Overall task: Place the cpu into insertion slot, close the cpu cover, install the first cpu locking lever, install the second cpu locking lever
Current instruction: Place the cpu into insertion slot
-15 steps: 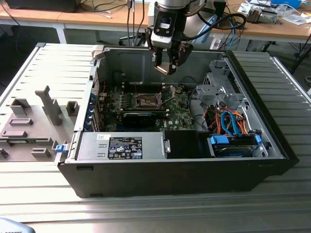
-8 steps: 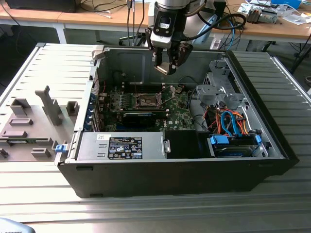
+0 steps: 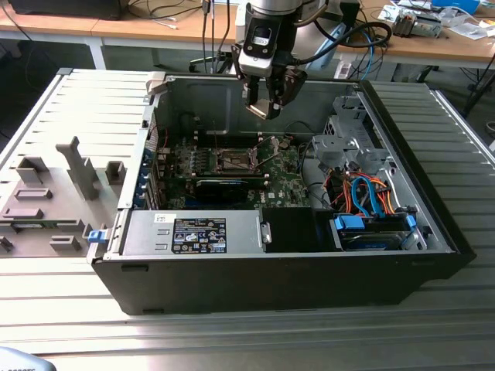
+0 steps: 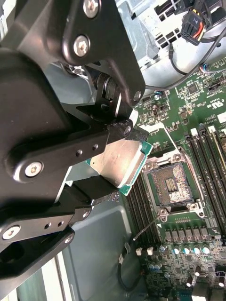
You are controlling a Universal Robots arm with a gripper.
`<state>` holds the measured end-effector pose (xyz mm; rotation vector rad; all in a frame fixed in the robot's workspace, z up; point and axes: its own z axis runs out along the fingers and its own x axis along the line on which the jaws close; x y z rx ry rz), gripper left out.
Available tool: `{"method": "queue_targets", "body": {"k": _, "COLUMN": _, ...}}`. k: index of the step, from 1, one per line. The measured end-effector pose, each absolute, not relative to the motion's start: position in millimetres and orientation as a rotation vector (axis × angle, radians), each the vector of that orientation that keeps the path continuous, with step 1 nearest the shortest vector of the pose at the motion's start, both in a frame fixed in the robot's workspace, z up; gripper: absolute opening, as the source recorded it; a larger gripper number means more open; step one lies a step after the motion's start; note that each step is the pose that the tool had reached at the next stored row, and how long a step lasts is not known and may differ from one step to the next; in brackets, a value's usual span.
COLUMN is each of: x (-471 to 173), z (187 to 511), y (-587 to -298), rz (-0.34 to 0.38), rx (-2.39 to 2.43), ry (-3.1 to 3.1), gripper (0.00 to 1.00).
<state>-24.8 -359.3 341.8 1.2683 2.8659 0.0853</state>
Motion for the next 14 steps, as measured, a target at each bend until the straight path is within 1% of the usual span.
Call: {"method": "queue_targets", "body": {"k": 14, "x": -24.8, "z": 341.6, "y": -359.3, "rz": 0.085, "rx": 1.297, "ry": 2.853, "gripper": 0.54}}
